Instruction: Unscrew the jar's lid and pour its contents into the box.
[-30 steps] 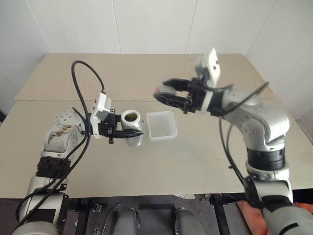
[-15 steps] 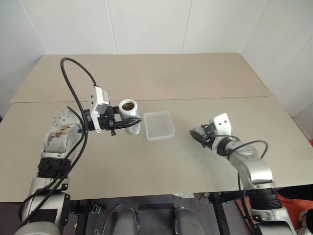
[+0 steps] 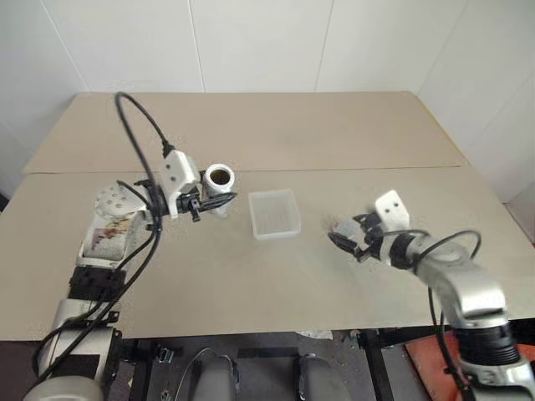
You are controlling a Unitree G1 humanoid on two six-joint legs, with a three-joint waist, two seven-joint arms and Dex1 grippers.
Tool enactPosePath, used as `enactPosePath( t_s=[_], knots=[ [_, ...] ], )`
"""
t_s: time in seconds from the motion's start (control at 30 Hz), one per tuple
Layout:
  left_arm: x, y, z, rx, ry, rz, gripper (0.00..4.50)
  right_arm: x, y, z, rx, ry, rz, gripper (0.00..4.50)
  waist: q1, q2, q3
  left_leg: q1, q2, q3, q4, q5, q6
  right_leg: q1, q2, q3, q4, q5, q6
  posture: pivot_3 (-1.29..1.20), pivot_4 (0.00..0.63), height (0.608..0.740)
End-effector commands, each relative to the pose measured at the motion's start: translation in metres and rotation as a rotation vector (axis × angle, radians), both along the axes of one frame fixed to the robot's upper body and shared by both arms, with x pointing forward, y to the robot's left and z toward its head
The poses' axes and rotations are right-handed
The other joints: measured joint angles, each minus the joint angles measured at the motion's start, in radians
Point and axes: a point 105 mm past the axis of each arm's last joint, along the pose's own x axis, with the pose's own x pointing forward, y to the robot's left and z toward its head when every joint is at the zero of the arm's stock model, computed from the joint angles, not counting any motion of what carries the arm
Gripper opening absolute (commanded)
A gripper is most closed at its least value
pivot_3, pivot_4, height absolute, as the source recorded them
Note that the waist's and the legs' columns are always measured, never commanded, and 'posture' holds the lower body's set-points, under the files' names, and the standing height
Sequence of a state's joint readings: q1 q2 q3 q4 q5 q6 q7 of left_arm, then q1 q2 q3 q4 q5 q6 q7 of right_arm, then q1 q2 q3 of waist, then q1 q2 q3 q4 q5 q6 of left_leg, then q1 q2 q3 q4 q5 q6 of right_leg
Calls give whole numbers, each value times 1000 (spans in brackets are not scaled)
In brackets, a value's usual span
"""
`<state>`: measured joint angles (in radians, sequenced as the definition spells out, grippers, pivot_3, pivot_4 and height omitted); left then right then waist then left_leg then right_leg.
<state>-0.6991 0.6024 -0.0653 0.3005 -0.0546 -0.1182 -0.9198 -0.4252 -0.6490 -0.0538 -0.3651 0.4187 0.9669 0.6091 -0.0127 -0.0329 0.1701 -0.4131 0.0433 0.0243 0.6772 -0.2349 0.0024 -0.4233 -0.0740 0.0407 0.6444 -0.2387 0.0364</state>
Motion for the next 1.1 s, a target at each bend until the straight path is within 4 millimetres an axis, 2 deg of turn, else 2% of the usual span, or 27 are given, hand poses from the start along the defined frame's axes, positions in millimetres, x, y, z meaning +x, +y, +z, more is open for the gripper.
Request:
enactPosePath(
  t_s=[0.03,0.13,0.2,0.27,0.33,0.47,0.6,0.87,1.0,1.1],
  knots=[
    [10,-24,30,190,-415,7,1955,-16,18,39,56,27,146,4460,4,0,0,0,0,0,0,0,0,0,0,0,0,0,0,0,150,740],
    [15,-42,35,417,-710,-29,1955,-21,25,52,66,36,224,4460,12,0,0,-2,0,-1,-1,-1,1,1,0,-1,-3,0,0,0,150,740],
    [18,-66,41,603,-983,-105,1955,-26,32,56,48,47,292,4460,21,-1,0,-3,-1,-1,0,-1,2,-1,-1,-1,-4,0,1,0,150,740],
    [20,-85,39,772,-1230,-203,1955,-29,36,57,29,60,334,4460,28,-1,0,-5,-4,0,1,-1,2,-2,-3,-1,-3,1,2,0,150,740],
    [22,-99,27,899,-1394,-323,1955,-31,37,59,20,58,360,4460,35,-1,0,-6,-5,-1,1,-1,2,-1,-4,-1,-4,1,4,0,150,740],
    [34,-113,17,1020,-1571,-369,1955,-33,38,62,40,52,381,4460,36,-1,0,-7,-6,-1,1,-1,2,-2,-5,-1,-3,1,5,0,150,740],
    [38,-123,6,1078,-1637,-415,1955,-34,39,65,62,39,384,4460,24,-1,0,-11,-6,-1,1,-1,2,-8,-5,0,3,2,5,0,150,740],
    [42,-124,10,1042,-1615,-377,1955,-37,39,68,78,15,377,4460,25,-1,0,-13,-7,0,1,-1,2,-11,-5,0,3,2,5,0,150,740],
    [40,-123,20,924,-1520,-302,1955,-37,39,68,68,1,376,4460,25,-1,0,-14,-7,0,1,-1,2,-11,-5,0,3,2,5,0,150,740],
    [44,-110,39,798,-1395,-167,1955,-36,38,70,66,-11,379,4460,24,-1,0,-15,-7,-1,2,-1,2,-12,-6,0,3,2,5,0,150,740]
  ],
)
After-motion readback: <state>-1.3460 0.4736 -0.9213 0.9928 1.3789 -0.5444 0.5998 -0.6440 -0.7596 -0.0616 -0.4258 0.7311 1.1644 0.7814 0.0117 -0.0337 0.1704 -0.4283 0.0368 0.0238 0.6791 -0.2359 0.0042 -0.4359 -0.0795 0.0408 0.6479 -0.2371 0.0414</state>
